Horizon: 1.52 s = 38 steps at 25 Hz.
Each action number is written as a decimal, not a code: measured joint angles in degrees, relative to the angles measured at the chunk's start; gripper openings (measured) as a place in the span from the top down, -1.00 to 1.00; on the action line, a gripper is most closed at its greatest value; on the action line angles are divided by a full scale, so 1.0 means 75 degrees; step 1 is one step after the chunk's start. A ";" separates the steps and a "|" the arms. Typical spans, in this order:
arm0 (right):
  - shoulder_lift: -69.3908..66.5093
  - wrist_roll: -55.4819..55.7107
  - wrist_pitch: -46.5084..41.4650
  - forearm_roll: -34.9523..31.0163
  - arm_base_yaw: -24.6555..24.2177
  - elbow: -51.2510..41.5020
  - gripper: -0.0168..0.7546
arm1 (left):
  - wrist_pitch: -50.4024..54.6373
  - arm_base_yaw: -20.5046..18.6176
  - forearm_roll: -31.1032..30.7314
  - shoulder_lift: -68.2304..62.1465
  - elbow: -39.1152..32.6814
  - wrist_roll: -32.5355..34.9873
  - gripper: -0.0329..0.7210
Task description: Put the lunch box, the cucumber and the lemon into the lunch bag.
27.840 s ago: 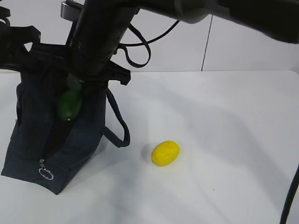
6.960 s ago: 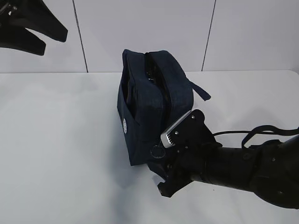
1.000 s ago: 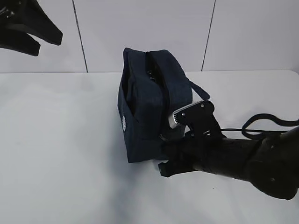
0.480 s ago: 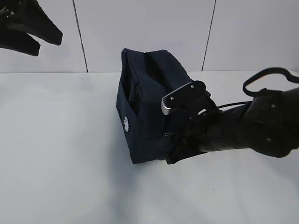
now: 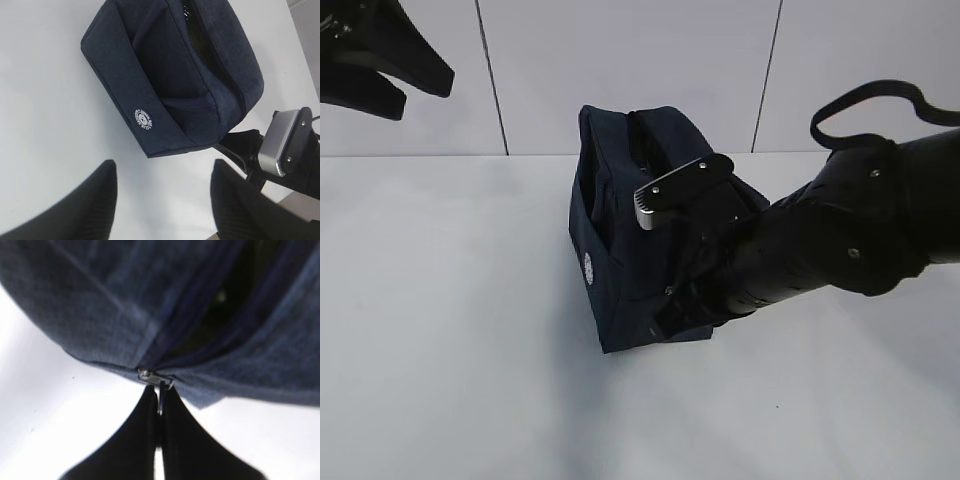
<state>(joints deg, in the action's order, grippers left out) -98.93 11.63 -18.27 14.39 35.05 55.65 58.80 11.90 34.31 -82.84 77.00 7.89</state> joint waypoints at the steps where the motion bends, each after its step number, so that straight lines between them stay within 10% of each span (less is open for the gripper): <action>1: 0.0000 0.0000 -0.0107 -0.0151 0.0000 0.0012 0.94 | 0.0000 0.0000 0.0000 0.0000 0.0000 0.0000 -0.23; 28: -0.0014 -0.0556 -0.5194 -0.1729 0.0000 0.3441 0.94 | -0.0001 0.0000 -0.0134 -0.0118 0.0000 0.0000 -0.14; 38: -0.0014 -0.2568 -0.6701 -0.3840 0.0000 0.4429 0.94 | 0.0594 0.0000 -0.0195 -0.0118 0.0000 0.0206 -0.13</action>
<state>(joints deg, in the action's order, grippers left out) -99.03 -7.63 -68.53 -14.42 35.05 88.87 63.25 11.90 32.85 -83.73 77.00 9.43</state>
